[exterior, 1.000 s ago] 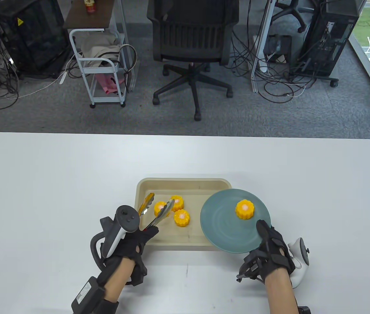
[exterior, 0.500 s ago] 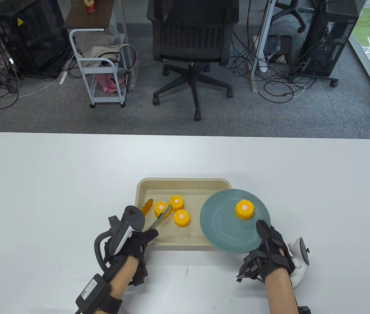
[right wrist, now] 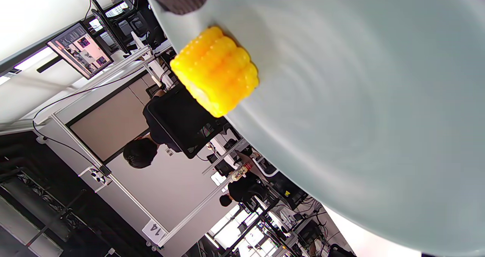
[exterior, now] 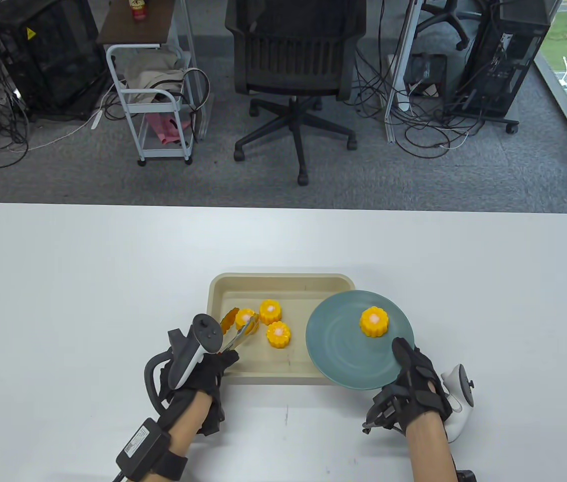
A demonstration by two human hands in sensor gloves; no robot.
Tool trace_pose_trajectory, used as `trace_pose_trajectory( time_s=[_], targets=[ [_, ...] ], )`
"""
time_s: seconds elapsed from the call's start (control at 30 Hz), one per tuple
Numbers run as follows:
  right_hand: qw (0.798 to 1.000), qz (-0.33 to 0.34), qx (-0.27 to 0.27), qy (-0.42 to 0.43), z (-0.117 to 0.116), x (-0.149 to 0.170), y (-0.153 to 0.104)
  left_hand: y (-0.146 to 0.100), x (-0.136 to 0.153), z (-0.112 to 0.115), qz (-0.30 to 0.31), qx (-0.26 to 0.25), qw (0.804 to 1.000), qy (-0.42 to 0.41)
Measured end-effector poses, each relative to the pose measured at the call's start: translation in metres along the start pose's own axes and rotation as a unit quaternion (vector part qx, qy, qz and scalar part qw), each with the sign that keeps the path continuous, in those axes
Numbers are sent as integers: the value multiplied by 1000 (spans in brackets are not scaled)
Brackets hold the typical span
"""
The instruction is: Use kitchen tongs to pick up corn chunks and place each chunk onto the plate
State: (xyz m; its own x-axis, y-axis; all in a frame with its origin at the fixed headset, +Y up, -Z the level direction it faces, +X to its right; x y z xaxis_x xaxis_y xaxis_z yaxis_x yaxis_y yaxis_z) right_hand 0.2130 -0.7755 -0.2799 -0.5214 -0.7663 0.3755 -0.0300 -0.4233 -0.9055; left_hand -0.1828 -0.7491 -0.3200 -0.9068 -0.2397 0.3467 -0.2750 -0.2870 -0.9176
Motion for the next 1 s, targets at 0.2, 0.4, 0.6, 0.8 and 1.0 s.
trace_pose_trajectory(
  time_s=[0.2,0.4,0.6,0.8,1.0],
  targets=[
    [1000,0,1,-1,0,0,0,1,5,-6,3,-2,1000,-18],
    [1000,0,3,-3,0,0,0,-4,14,-20,7,-13,998,-63],
    [1000,-1,2,-4,0,0,0,-25,13,-47,50,-57,989,-127],
    [1000,0,3,-2,0,0,0,-63,-15,-63,142,-107,974,-143],
    [1000,1,1,-5,0,0,0,-94,-56,-62,227,-113,959,-123]
  ],
)
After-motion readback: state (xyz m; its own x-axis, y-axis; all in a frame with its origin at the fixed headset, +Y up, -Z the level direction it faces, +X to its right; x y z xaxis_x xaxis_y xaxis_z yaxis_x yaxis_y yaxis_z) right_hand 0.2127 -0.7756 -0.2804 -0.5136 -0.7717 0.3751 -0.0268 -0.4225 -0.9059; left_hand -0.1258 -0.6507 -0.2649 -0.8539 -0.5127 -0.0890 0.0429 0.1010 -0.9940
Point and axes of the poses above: the tracker on the back of each hand, its own x axis roughly to the little-finger side, its own y axis roughly from the wrist to the fingertips, z = x × y, the point moved 1 cm from there along y, roughly from the wrist to the fingertips, and after that the axes turned 5 degrees about -y, right-handed, at the moved point
